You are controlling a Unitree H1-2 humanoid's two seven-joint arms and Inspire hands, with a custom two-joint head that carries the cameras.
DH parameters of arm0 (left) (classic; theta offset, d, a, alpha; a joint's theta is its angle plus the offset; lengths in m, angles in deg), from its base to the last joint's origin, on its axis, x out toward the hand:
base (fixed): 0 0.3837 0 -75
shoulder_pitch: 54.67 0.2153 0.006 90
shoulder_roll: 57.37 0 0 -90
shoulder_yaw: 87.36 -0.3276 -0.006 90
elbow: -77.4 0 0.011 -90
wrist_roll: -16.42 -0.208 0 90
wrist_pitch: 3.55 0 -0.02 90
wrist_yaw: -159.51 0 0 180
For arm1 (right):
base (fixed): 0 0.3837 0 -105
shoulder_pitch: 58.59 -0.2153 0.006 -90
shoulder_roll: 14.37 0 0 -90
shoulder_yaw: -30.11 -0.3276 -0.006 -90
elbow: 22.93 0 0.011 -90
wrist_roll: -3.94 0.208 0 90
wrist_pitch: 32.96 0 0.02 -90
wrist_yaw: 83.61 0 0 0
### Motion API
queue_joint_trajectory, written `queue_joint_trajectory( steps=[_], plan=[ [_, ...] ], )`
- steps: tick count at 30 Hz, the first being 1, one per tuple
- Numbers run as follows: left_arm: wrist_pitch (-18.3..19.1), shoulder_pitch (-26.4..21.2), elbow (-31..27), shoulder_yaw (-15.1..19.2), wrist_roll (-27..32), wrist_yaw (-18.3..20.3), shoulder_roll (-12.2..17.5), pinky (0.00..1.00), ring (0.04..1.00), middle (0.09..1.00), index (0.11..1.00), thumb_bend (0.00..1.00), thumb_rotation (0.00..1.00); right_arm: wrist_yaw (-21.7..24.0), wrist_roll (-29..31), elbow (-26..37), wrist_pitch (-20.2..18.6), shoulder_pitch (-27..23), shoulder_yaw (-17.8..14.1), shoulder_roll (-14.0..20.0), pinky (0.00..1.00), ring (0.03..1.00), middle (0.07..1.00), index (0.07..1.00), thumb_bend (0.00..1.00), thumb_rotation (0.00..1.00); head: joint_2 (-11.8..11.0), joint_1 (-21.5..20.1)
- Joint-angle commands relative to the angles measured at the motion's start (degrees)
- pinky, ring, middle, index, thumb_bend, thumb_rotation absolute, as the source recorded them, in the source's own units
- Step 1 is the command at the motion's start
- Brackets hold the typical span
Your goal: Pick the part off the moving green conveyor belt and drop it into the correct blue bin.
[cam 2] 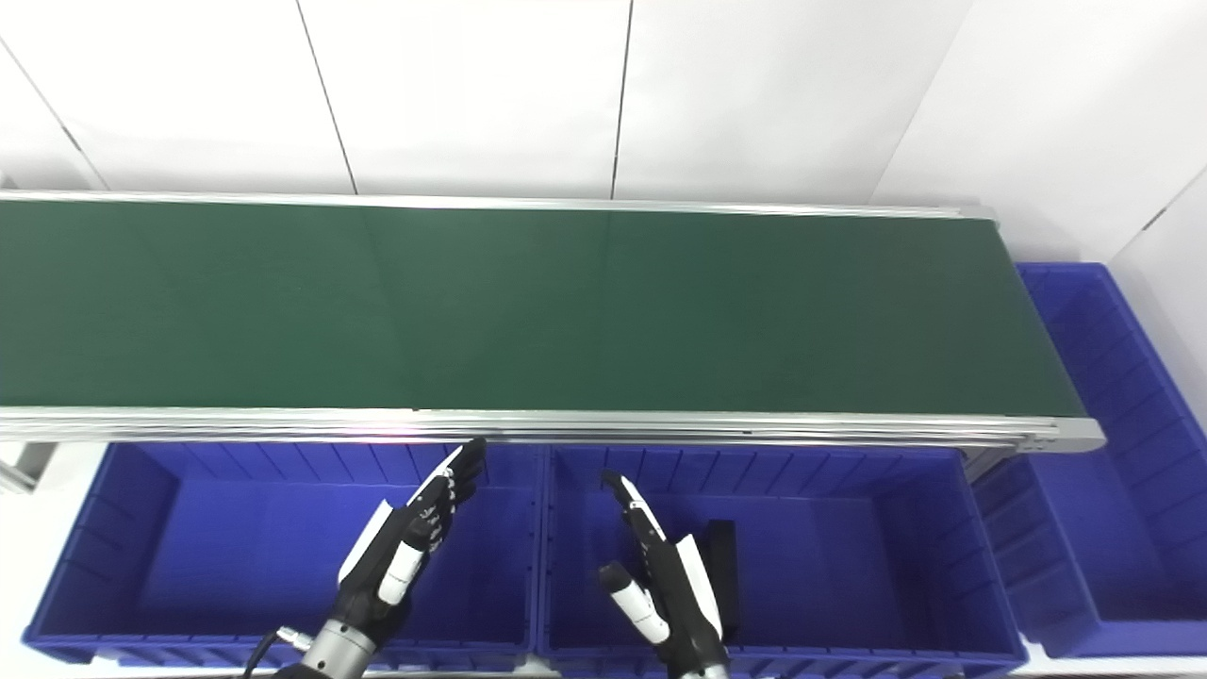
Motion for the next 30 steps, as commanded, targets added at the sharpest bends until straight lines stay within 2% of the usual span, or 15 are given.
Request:
queue_joint_trajectory(
  steps=[1,17,21,30],
  plan=[
    [-2.3,-0.5,-1.0,0.1,0.9,0.8,-0.3,0.99,0.995,0.987,0.951,0.79,1.0,-0.3,0.4,1.2,2.9,-0.5,0.1,-0.1,0.96,0.98,0.974,0.944,0.87,1.0,-0.1,0.0],
    [-2.3,0.7,-2.9,-0.3,-0.7,-0.5,0.6,0.97,0.982,0.974,0.95,0.81,1.0,0.6,1.7,5.5,2.9,-2.1,2.4,-1.1,1.0,0.997,0.986,0.945,0.88,1.0,-0.4,0.5],
    [-2.3,1.0,-3.4,-1.0,-1.9,-1.9,1.0,0.97,0.981,0.968,0.946,0.84,1.0,0.8,1.8,5.8,2.9,-2.3,2.5,-1.3,1.0,1.0,0.985,0.942,0.88,1.0,-0.7,0.8],
    [-2.3,1.2,-3.8,-2.3,-1.5,-3.0,1.6,0.97,0.981,0.97,0.947,0.82,1.0,1.4,2.1,4.6,2.9,-3.1,2.2,-1.1,1.0,1.0,0.988,0.946,0.9,1.0,-1.0,1.2]
  ],
)
